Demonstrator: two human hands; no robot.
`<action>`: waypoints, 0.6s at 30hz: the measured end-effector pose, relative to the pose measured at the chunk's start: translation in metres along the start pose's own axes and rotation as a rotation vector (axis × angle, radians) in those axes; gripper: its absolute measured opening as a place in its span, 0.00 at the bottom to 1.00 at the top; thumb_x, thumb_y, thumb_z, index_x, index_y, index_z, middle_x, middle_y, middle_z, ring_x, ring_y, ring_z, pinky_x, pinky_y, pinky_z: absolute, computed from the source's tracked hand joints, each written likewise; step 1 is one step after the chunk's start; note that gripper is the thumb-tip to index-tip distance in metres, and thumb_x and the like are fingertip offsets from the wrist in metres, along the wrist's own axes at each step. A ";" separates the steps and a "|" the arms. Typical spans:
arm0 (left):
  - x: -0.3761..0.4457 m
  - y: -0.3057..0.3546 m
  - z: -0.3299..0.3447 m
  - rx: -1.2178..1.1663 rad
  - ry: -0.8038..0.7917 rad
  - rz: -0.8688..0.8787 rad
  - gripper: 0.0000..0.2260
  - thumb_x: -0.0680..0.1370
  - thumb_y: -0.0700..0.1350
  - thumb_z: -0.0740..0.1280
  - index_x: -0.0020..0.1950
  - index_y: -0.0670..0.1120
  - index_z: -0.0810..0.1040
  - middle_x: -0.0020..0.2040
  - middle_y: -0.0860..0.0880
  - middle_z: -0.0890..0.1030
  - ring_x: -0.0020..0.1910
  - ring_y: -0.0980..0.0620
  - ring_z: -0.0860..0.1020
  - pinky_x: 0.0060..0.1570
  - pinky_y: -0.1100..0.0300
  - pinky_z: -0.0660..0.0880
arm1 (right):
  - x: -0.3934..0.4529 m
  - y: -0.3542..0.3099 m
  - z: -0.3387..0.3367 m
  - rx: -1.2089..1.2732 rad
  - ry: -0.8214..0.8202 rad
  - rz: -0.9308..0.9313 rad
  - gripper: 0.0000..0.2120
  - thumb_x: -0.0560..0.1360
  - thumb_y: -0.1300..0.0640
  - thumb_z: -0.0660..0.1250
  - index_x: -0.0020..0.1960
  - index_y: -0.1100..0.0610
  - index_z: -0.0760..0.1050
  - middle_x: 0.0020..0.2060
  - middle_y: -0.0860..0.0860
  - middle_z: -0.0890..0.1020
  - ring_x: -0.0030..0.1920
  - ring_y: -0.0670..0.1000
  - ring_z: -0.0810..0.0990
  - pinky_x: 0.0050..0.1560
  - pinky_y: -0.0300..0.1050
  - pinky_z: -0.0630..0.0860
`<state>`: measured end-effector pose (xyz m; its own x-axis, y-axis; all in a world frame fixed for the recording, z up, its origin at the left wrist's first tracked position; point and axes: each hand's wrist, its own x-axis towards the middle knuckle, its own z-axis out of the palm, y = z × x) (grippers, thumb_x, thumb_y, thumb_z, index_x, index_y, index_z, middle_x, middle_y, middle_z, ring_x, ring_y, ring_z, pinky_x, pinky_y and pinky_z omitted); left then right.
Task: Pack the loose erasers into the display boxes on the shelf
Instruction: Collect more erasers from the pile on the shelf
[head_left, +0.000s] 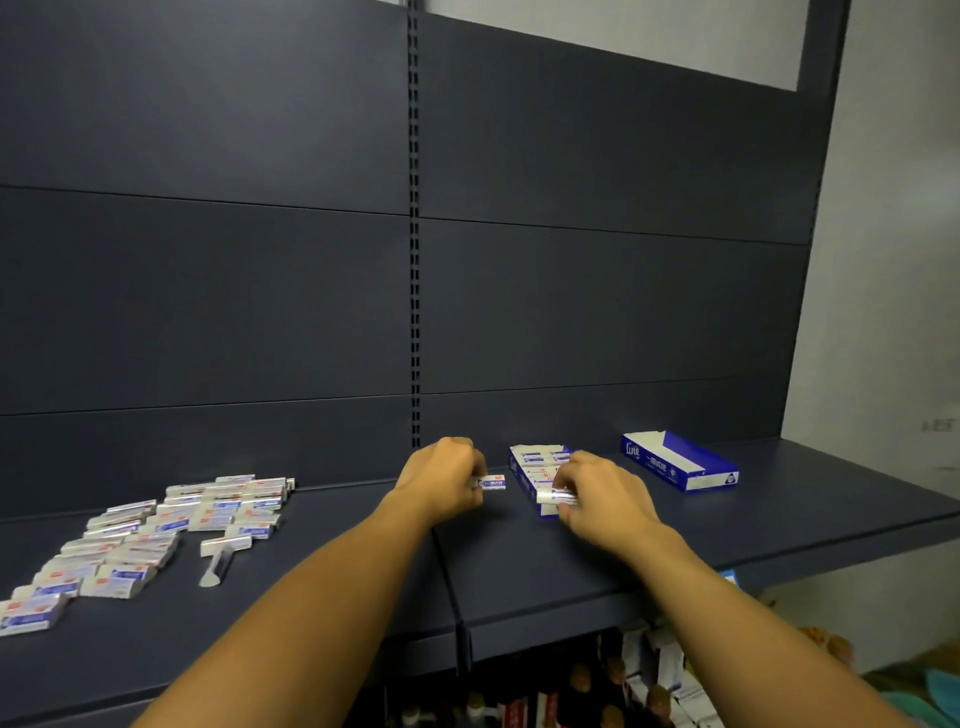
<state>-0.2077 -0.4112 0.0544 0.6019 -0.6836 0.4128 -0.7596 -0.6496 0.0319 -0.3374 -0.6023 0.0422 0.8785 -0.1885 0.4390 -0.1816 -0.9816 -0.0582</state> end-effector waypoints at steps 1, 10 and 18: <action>0.007 0.002 0.004 -0.002 -0.002 0.000 0.11 0.76 0.46 0.69 0.57 0.50 0.82 0.56 0.52 0.77 0.51 0.49 0.78 0.44 0.58 0.72 | 0.005 0.007 0.002 -0.002 -0.003 0.000 0.12 0.75 0.52 0.69 0.59 0.49 0.79 0.57 0.44 0.76 0.57 0.50 0.78 0.48 0.45 0.76; 0.086 0.004 0.030 -0.042 0.003 -0.028 0.10 0.77 0.50 0.71 0.57 0.50 0.82 0.58 0.51 0.78 0.52 0.50 0.78 0.49 0.53 0.79 | 0.071 0.067 0.014 0.016 -0.008 -0.001 0.13 0.76 0.51 0.72 0.59 0.48 0.79 0.55 0.44 0.77 0.53 0.46 0.78 0.48 0.42 0.78; 0.133 0.009 0.054 -0.026 -0.029 -0.011 0.14 0.78 0.52 0.71 0.61 0.48 0.81 0.60 0.50 0.78 0.55 0.51 0.78 0.50 0.56 0.78 | 0.114 0.098 0.037 0.038 0.005 -0.009 0.11 0.76 0.50 0.72 0.57 0.47 0.79 0.54 0.44 0.78 0.51 0.46 0.78 0.49 0.43 0.79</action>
<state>-0.1212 -0.5259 0.0608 0.6168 -0.6861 0.3857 -0.7589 -0.6484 0.0602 -0.2382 -0.7211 0.0531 0.8776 -0.1796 0.4445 -0.1566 -0.9837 -0.0883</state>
